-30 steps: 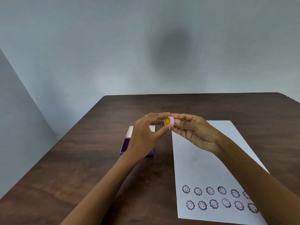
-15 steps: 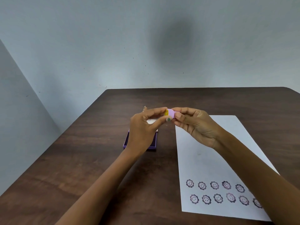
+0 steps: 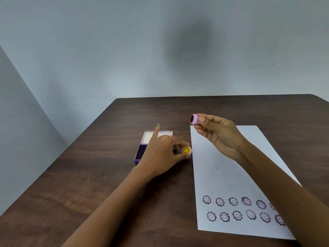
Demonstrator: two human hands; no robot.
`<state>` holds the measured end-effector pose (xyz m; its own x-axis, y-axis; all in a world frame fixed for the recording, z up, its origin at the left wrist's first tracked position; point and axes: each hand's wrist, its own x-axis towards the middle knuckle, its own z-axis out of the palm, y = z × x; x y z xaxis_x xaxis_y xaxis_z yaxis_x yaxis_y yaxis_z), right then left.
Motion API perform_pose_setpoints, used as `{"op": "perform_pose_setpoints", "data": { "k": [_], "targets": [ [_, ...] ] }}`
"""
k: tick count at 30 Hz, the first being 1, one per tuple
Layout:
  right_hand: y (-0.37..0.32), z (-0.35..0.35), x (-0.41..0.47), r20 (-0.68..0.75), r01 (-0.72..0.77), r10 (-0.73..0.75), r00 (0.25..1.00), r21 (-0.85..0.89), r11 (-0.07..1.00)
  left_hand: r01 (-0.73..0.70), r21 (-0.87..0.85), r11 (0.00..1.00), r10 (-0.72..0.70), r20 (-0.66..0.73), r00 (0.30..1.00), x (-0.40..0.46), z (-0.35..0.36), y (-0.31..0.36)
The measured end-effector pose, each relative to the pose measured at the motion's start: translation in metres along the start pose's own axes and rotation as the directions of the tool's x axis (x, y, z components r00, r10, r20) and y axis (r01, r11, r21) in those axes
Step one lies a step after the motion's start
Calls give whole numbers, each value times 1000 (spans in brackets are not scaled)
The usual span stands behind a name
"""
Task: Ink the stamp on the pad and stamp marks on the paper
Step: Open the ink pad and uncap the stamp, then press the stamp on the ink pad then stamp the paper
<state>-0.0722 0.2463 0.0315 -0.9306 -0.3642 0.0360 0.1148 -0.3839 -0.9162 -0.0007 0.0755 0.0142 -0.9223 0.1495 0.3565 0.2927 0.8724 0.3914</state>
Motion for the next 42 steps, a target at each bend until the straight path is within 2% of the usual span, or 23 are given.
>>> {"op": "perform_pose_setpoints", "data": {
  "k": [9,13,15,18,20,22,24,26,29,34,38,42],
  "targets": [
    [0,1,-1,-24,-9,8,1000,-33,999,-4,65,998,-1,66,998,1,3,-7],
    [0,4,-2,-40,-13,11,999,-45,999,-44,41,998,44,2,999,1,-7,-18],
    [-1,4,-3,-47,-11,9,999,-43,999,-13,-29,1000,11,-66,998,2,-21,-26],
    [-1,5,-3,-62,-17,14,998,-41,999,111,-157,981,-129,-112,985,1,-43,-48],
    [-1,5,-3,-67,-20,17,998,-47,999,210,-212,954,-228,-61,972,-8,-55,-67],
    [0,5,-2,-66,-23,19,998,-59,998,308,-237,922,-304,55,951,-23,-63,-85],
    [1,6,-2,-60,-20,15,998,-93,995,380,-229,896,-344,182,921,-35,-68,-99],
    [3,8,-2,-53,-3,-6,999,-165,986,399,-228,888,-343,251,905,-41,-70,-109],
    [8,13,-3,-34,43,-56,998,-312,949,388,-241,890,-313,297,902,-41,-69,-112],
    [13,27,-7,68,150,-134,989,-507,849,347,-159,924,-275,350,895,-41,-68,-117],
    [16,46,-10,194,221,-131,972,-575,787,355,-171,919,-282,346,895,-41,-67,-117],
    [22,75,-5,299,296,-111,948,-695,655,365,-142,920,-299,346,889,-40,-68,-116]
  ]
}}
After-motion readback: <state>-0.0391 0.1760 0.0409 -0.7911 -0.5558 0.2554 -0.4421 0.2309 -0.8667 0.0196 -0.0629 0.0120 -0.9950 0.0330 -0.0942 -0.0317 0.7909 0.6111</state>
